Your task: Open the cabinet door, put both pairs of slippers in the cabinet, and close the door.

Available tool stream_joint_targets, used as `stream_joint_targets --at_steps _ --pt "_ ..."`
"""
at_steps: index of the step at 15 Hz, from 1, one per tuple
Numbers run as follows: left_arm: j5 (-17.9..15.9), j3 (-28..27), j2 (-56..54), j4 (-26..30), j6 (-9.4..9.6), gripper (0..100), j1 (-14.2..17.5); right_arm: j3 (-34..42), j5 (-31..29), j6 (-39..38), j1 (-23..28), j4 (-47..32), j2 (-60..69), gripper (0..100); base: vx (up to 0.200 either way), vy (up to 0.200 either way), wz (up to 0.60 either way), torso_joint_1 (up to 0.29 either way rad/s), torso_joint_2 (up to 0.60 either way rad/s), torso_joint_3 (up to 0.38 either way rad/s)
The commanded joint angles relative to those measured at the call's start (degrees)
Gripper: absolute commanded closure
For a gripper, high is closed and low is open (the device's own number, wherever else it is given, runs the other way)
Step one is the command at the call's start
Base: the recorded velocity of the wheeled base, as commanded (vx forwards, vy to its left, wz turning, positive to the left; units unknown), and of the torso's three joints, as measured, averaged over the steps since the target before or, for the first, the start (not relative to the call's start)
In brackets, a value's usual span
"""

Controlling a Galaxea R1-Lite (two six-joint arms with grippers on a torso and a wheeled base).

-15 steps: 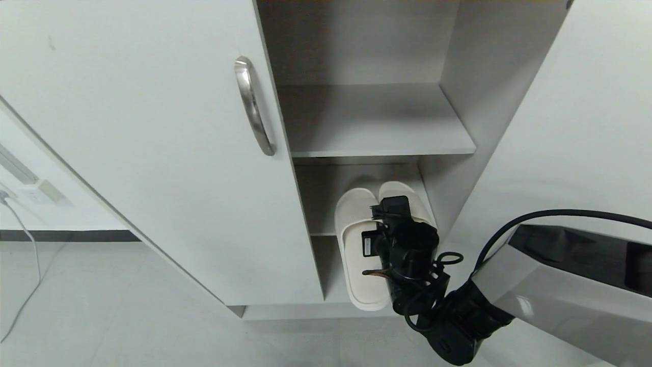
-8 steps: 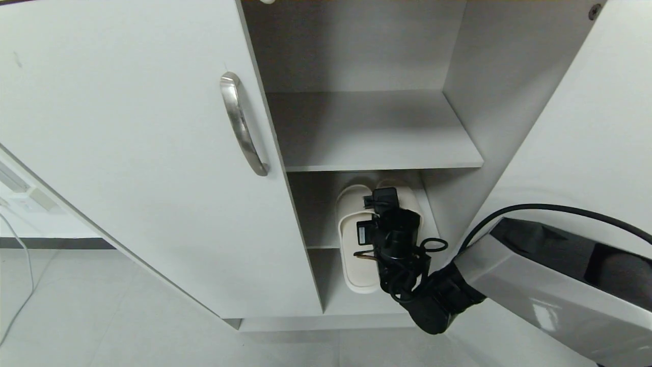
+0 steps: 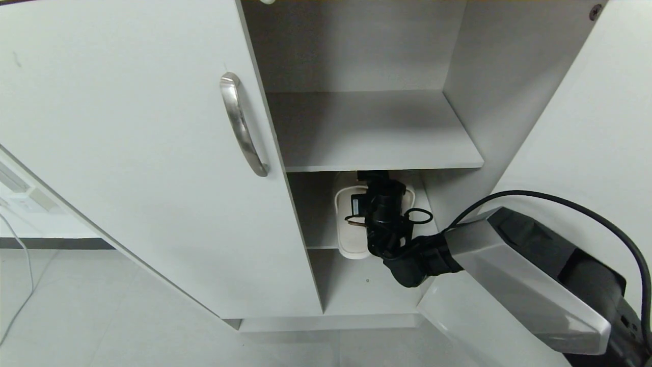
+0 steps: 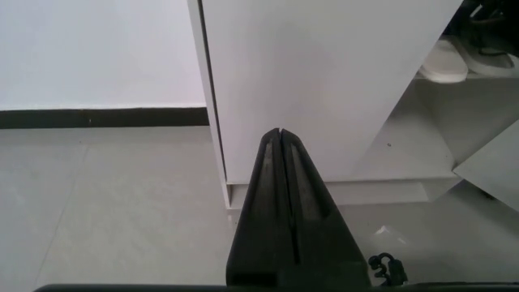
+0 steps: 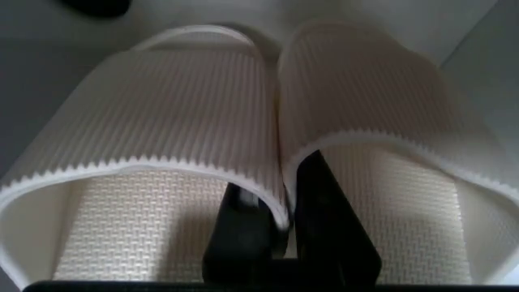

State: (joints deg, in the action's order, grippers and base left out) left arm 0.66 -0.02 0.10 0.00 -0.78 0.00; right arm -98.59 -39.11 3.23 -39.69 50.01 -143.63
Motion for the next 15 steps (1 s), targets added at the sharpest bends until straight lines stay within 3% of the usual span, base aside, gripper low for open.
stream_joint_targets --at_steps 1,12,13,15 --pt "0.04 0.02 -0.01 0.0 -0.01 100 0.0 -3.54 0.52 0.02 0.93 -1.67 -1.3 100 0.0 0.0 0.0 0.0 0.0 0.0" --pt "0.04 0.02 -0.01 0.0 -0.01 100 0.0 -5.3 0.61 -0.07 1.99 -3.25 -3.06 100 0.0 0.0 0.0 0.0 0.0 0.0" --pt "0.04 -0.06 -0.01 0.0 -0.01 100 0.0 -5.3 0.61 -0.07 1.99 -3.25 -3.06 0 0.0 0.0 0.0 0.0 0.0 0.0" --pt "0.04 0.02 -0.01 0.0 -0.01 100 0.0 -4.86 0.52 -0.07 1.99 -3.25 -2.97 0 0.0 0.0 0.0 0.0 0.0 0.0"
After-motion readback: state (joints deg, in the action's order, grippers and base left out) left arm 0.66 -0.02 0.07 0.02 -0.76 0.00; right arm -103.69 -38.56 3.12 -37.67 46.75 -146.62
